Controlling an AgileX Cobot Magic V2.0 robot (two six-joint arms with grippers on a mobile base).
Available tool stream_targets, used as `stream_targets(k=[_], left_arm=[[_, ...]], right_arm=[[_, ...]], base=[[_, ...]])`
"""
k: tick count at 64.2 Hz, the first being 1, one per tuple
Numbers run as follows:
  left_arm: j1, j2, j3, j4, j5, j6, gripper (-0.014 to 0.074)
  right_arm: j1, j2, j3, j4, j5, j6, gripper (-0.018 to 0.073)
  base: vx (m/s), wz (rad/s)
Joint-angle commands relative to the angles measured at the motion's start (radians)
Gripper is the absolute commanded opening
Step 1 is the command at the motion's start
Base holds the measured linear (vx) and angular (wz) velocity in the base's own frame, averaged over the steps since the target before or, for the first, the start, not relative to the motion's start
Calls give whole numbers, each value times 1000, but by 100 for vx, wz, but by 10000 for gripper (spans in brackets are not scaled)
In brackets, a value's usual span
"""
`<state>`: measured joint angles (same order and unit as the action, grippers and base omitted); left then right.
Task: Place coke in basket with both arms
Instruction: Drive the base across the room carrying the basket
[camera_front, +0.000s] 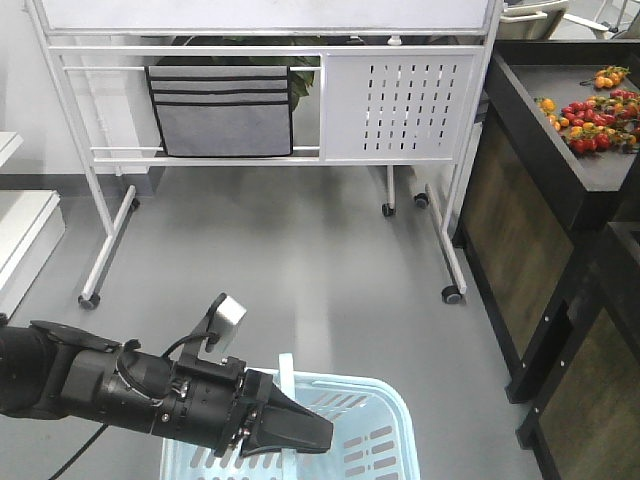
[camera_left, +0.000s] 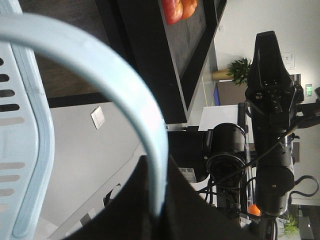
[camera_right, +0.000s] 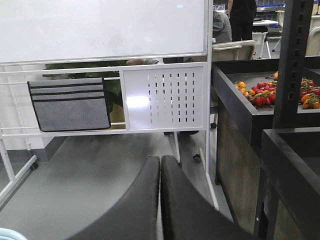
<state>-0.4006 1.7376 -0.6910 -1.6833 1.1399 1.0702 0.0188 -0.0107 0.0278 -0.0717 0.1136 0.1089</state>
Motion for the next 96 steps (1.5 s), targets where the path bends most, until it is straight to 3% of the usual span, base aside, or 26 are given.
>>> stream_targets(k=[1,96], left_arm=[[-4,-51,-13,-102,99,2,-6],[-4,-51,-13,-102,99,2,-6]], right_arm=[[-5,-13,8,-5,-72,-6,-10],[-5,-13,8,-5,-72,-6,-10]], base=[[20,-3],[18,1]])
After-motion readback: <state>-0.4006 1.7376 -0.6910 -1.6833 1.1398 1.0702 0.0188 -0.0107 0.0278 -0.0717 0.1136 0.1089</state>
